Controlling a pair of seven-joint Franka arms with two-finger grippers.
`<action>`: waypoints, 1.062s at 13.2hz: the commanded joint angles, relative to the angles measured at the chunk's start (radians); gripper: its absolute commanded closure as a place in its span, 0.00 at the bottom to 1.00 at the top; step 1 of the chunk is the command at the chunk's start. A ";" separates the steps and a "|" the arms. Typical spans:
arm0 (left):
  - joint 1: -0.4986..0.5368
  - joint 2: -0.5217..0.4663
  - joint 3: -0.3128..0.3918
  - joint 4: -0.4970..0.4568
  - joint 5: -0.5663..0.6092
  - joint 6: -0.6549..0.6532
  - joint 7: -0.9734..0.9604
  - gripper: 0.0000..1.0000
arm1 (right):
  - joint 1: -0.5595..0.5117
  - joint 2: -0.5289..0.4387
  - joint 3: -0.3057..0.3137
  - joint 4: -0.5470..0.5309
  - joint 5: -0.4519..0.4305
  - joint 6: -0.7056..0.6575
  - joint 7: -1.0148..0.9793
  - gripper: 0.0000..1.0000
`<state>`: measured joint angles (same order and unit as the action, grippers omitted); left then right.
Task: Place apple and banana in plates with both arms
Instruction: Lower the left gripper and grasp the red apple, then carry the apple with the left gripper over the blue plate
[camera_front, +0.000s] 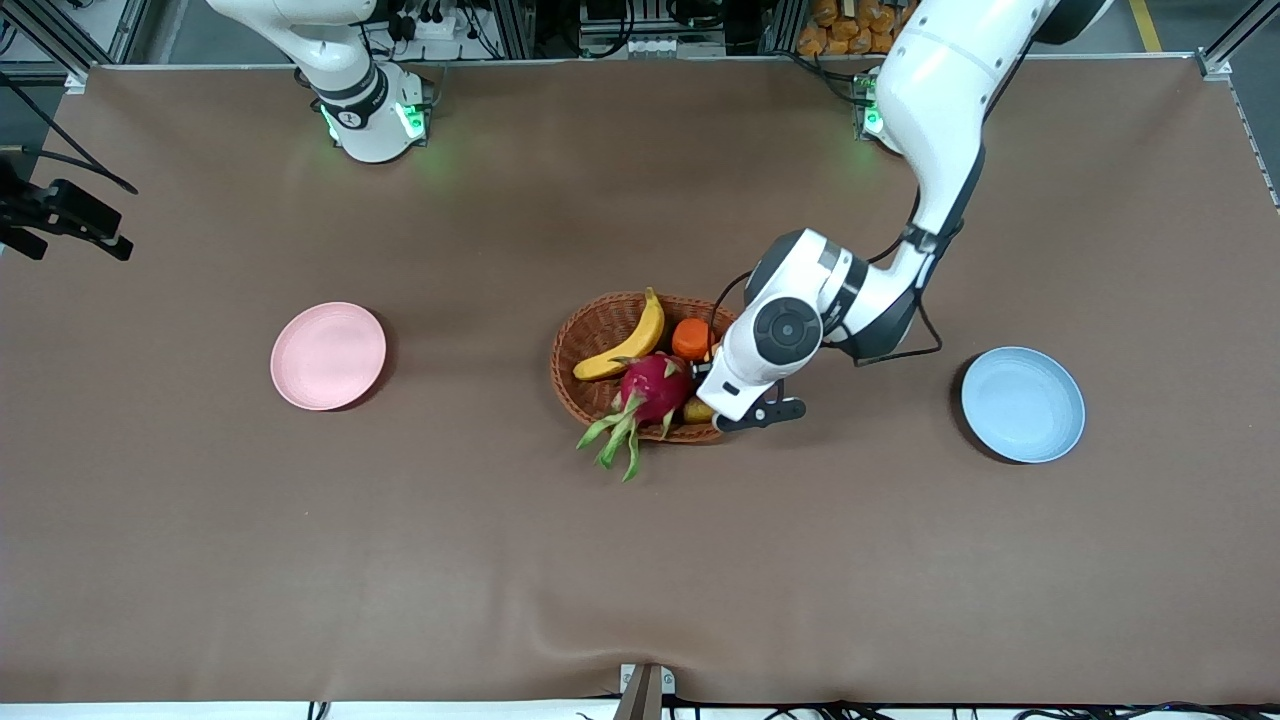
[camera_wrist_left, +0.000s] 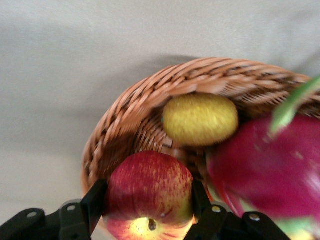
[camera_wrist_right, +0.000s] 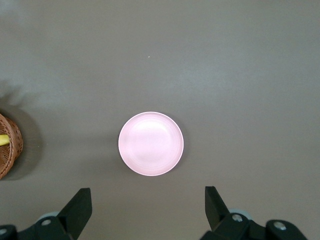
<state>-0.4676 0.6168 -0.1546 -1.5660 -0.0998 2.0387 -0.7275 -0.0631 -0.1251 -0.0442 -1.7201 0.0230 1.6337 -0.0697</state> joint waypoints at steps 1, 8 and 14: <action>0.006 -0.121 0.009 -0.005 -0.003 -0.113 -0.003 0.78 | -0.023 -0.004 0.012 -0.003 0.020 0.002 -0.018 0.00; 0.211 -0.268 0.013 0.014 0.086 -0.330 0.382 0.77 | -0.024 -0.004 0.012 -0.003 0.020 0.003 -0.018 0.00; 0.406 -0.336 0.007 -0.089 0.204 -0.359 0.578 0.77 | 0.014 0.033 0.018 0.028 0.021 -0.009 -0.015 0.00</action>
<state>-0.1292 0.3395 -0.1338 -1.5807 0.0841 1.6746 -0.2158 -0.0615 -0.1151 -0.0369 -1.7201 0.0254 1.6323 -0.0713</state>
